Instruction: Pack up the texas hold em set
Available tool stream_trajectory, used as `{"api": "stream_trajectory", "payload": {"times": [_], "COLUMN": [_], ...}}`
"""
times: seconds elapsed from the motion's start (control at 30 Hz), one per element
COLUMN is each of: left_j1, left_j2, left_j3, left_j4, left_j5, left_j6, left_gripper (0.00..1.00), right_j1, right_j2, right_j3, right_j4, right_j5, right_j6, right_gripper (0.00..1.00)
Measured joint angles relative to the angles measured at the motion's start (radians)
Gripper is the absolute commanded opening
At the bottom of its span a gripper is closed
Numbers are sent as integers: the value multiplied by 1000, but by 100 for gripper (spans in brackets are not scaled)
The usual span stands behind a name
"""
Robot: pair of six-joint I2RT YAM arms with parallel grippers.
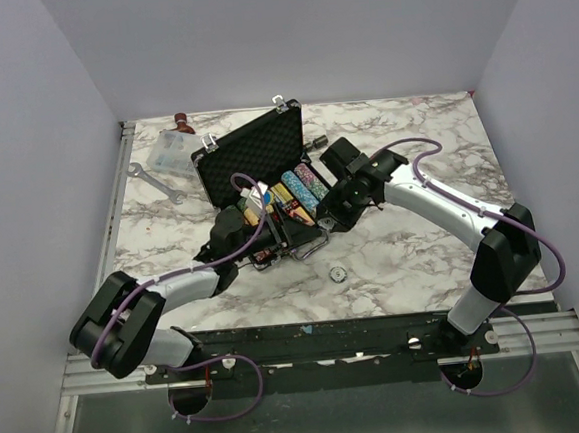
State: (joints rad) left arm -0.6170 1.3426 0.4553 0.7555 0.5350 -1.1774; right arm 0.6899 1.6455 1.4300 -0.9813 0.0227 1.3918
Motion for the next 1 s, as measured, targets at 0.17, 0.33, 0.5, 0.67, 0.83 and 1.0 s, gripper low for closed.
{"api": "stream_trajectory", "payload": {"times": [0.17,0.33,0.5,0.67,0.83,1.0], "left_j1": [-7,-24,-31,-41,-53,-56], "left_j2": [53,76,91,96,96,101], "left_j3": [13,54,78,84,95,113], "left_j4": [43,50,40,21,-6,-45], "left_j5": [-9,-36,-67,-98,-124,-147], "left_j6": [-23,-20,-13,-4,7,12], "left_gripper": [55,51,44,44,39,19], "right_j1": [0,0,-4,-4,-4,-4], "right_j2": [0,2,6,6,6,6], "right_j3": [0,2,5,5,5,4], "right_j4": [0,0,1,0,4,9], "right_j5": [-4,-20,-32,-40,-46,-51], "right_j6": [7,10,16,22,23,24], "right_gripper": [0,0,0,0,0,0]}}
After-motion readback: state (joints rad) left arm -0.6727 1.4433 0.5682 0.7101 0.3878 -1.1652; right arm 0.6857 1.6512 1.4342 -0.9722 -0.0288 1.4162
